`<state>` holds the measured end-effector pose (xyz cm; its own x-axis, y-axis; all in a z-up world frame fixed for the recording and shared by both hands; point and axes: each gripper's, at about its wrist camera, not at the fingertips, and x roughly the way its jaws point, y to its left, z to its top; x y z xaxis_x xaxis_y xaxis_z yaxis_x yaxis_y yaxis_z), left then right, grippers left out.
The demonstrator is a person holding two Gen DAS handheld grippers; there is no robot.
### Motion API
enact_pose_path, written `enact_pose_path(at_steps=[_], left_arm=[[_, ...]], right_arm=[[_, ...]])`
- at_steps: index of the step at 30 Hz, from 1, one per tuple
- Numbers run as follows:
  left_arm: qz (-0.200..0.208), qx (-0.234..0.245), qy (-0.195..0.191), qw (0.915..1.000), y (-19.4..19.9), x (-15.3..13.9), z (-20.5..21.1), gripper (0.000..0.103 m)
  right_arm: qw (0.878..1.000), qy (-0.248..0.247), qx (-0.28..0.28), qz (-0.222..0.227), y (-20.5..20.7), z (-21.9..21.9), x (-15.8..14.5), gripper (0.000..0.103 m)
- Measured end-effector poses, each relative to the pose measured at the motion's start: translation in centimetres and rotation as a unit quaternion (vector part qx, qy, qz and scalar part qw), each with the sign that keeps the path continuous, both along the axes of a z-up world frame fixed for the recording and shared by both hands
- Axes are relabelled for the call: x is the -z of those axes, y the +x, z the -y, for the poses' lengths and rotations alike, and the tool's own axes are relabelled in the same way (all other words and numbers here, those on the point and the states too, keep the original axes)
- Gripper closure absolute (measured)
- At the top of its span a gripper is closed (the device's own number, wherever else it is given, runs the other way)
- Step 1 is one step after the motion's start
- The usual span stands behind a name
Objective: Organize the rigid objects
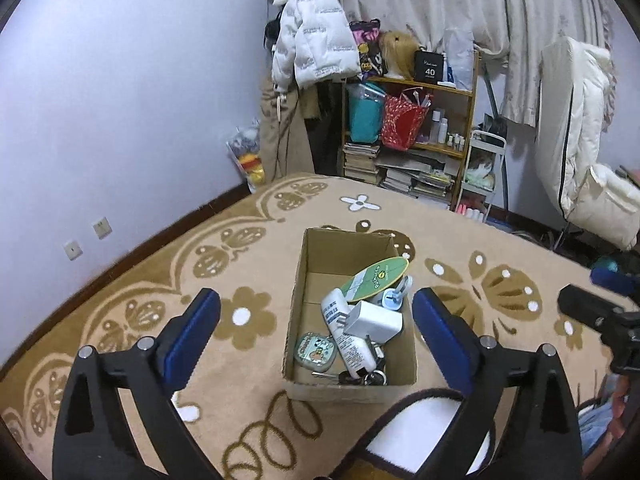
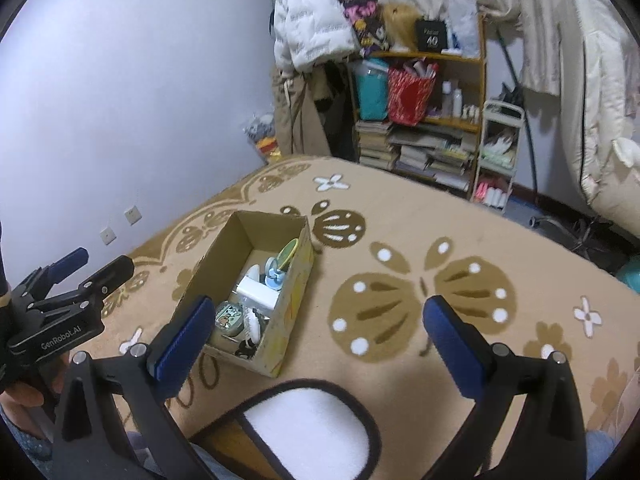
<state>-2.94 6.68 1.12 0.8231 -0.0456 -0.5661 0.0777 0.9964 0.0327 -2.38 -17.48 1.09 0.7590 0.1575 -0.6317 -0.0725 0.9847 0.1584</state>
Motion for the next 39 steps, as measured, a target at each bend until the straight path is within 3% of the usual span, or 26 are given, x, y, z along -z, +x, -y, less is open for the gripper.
enact_pose_path(at_steps=[4, 10, 18, 26, 39], left_arm=[[0.019, -0.005, 0.033, 0.9993, -1.9, -0.4, 0.8, 0.002], [0.044, -0.011, 0.044, 0.9980, -4.1, -1.3, 1.2, 0.000], [0.020, -0.001, 0.076, 0.9969, -4.1, -0.1, 2.8, 0.000], [0.022, 0.018, 0.108, 0.9938, -4.4, 0.3, 4.5, 0.000], [0.009, 0.006, 0.088, 0.9961, -3.9, 0.4, 3.8, 0.000]], right_arm=[[1.000, 0.003, 0.014, 0.024, -2.3, 0.9, 0.0, 0.000], [0.998, 0.007, 0.034, 0.048, -4.3, 2.4, 1.3, 0.000], [0.997, 0.018, 0.065, 0.049, -4.8, 3.7, 2.3, 0.000], [0.995, 0.010, 0.085, 0.049, -5.2, 4.4, 2.4, 0.000], [0.994, 0.011, 0.102, 0.030, -4.7, 4.8, 3.1, 0.000]])
